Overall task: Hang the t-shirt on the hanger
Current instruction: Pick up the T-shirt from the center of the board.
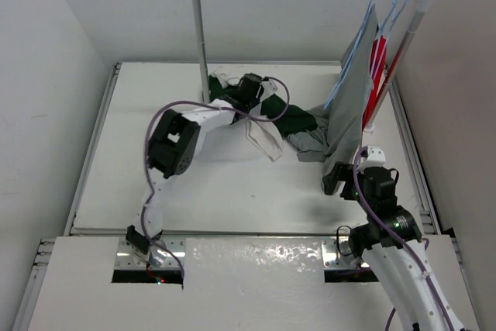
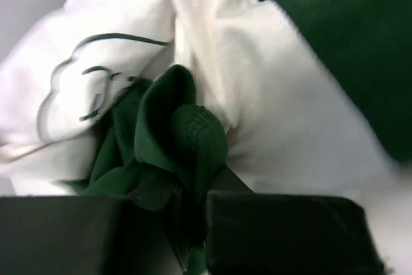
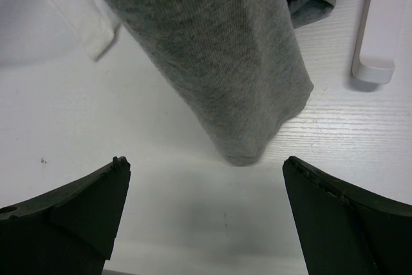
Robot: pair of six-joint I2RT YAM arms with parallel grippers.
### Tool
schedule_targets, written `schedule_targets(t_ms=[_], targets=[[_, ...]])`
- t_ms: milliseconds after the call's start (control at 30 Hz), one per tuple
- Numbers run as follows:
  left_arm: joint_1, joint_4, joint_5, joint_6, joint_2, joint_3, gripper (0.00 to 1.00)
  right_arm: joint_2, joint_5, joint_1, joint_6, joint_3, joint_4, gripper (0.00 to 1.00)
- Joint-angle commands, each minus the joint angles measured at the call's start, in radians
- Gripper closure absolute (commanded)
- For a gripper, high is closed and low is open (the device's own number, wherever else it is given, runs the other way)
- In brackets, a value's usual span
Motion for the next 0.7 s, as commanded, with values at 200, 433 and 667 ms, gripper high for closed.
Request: schedule_targets(t_ms=[200, 433, 667], targets=[[-0.203, -0.659, 0.388, -0.004, -0.798, -0.17, 1.0, 0.026, -0.05, 0.004, -0.026, 0.008, 0.053, 0.01], [-0.201, -0.853, 0.313, -0.016, -0.987, 0.055, 1.0, 0.031, -0.078, 0.004, -0.049, 0.023, 0.055, 0.01], [-0.203, -0.814, 0.511, -0.05, -1.002, -0.08, 1.0, -0.007, -0.102, 0.004, -0.061, 0.022, 0.072, 0.01]])
